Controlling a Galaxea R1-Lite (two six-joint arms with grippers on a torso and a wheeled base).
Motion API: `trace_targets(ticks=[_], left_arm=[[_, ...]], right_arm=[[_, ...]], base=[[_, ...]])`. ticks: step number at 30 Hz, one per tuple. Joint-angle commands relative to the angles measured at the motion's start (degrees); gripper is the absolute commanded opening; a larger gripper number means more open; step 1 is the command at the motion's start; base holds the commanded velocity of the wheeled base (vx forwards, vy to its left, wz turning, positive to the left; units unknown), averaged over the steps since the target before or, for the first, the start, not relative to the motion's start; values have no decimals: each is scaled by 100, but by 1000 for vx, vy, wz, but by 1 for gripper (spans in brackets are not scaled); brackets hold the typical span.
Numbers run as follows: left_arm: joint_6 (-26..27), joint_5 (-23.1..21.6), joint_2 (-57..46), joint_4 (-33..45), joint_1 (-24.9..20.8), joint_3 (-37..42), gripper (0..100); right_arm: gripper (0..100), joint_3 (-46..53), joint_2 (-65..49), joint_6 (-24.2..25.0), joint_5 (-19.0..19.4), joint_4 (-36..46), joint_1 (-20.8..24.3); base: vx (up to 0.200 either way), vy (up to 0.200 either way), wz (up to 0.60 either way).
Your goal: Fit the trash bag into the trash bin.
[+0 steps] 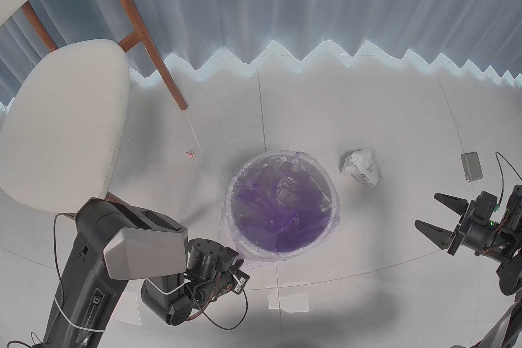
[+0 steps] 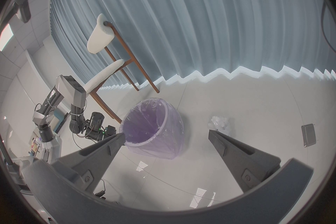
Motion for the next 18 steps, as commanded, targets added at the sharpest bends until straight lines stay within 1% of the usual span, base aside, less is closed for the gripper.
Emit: trace_targets(ticks=[1,6,7,10,13,16,18], left_arm=[[1,6,-61,-18,0,-60,0],[-7,32,-52,-70,9,-77,0],[-7,14,-52,-158,18,-77,100],[1,-3,-78,-378,26,2,100],[-7,-12,-210,-589,-9,257,100],[-60,-3,-623,-1028,-61,705,100],[-78,-3,-1027,-1063,-79,1232,100]], right_arm=[[100,90,10,-4,3,-102,2],[100,90,36,-12,3,-102,2],[100,90,36,-12,3,-102,2],[100,90,45,-21,3,-102,2],[100,90,63,-21,3,-102,2],[100,90,98,-21,-6,-93,-7],[100,90,124,-30,-41,-102,-7]], base=[[0,0,0],[0,0,0],[0,0,0],[0,0,0],[0,0,0],[0,0,0],[0,0,0]])
